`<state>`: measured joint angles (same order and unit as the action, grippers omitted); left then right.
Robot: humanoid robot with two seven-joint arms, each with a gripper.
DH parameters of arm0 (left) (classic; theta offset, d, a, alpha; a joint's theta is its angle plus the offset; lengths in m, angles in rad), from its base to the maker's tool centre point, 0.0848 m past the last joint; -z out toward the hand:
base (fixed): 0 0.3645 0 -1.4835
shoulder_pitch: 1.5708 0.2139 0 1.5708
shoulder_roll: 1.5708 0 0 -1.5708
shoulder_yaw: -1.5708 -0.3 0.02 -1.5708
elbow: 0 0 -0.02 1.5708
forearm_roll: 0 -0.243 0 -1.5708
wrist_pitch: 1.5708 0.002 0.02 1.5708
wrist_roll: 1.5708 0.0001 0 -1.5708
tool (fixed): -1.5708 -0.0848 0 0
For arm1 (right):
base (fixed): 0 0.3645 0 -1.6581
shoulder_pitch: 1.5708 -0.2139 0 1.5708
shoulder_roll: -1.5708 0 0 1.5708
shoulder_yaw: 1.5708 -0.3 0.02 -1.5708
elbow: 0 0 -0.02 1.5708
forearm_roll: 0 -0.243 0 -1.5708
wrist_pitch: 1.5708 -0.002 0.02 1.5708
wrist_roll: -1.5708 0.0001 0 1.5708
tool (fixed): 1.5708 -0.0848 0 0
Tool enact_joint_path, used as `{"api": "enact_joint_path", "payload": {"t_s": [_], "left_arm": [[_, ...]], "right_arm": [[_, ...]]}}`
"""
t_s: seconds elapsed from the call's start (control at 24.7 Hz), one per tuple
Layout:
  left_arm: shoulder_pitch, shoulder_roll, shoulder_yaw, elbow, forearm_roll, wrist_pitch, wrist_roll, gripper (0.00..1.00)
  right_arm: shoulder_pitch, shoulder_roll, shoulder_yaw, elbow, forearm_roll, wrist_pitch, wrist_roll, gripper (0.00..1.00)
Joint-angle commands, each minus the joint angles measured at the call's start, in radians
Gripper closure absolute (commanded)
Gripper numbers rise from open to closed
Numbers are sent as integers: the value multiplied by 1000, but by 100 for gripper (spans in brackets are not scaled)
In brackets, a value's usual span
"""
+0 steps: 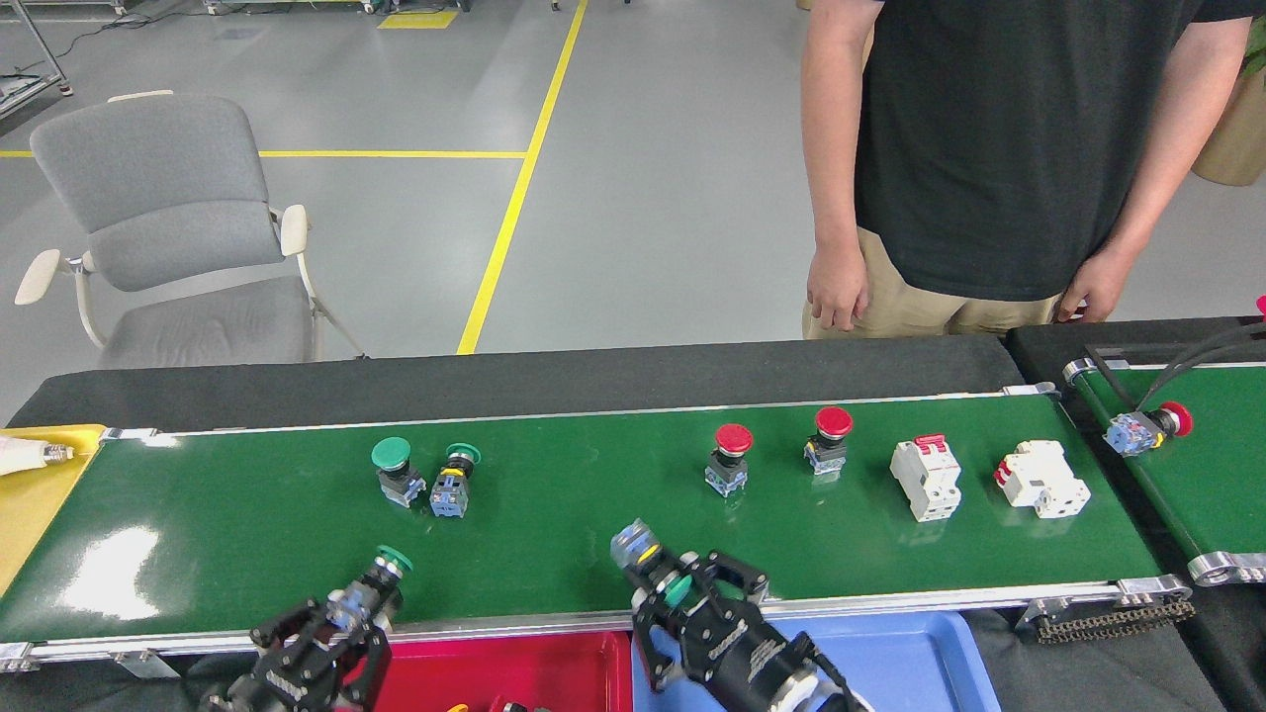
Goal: Pick switch part from conveyor to tray
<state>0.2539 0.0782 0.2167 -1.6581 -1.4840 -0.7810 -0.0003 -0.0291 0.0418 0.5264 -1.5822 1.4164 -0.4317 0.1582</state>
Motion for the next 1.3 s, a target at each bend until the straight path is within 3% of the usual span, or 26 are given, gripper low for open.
{"api": "enact_joint_path", "payload": {"t_s": [0.0,0.16,0.24,0.32,0.36,0.49,0.57,0.65,0.77,0.93,1.09,1.26], "left_arm": [[-1,-21,1,-26,5,-4,8,0],[-2,-26,50,-29,5,-4,9,0],[4,-35,145,-32,7,-4,9,0],[-4,-61,256,-25,5,-4,9,0],[-10,-66,300,-17,7,54,9,0],[-18,-52,348,11,4,140,9,0],[-18,-51,351,15,4,146,9,0],[-24,-52,345,24,-1,146,9,0],[-96,-35,336,58,-16,151,-1,0],[-280,20,306,222,-153,220,-1,0],[-404,84,266,406,-170,255,2,0],[-502,133,165,580,-168,390,19,0]], "right_arm": [[-8,9,15,-15,-1,-25,-9,1],[-3,12,7,-25,-5,-22,-9,1],[18,10,-37,-71,-16,39,-9,2],[98,10,-137,-114,-16,177,-19,2],[141,10,-186,-134,-16,243,-42,2],[259,9,-376,-162,-16,409,-223,2],[322,9,-491,-162,-19,439,-295,2],[334,12,-549,-157,-56,444,-289,2],[293,13,-548,-144,-76,447,-253,2],[169,17,-444,-85,19,452,-177,2],[31,27,-330,33,59,515,-95,2],[-110,53,-243,166,55,594,-71,2]]}}
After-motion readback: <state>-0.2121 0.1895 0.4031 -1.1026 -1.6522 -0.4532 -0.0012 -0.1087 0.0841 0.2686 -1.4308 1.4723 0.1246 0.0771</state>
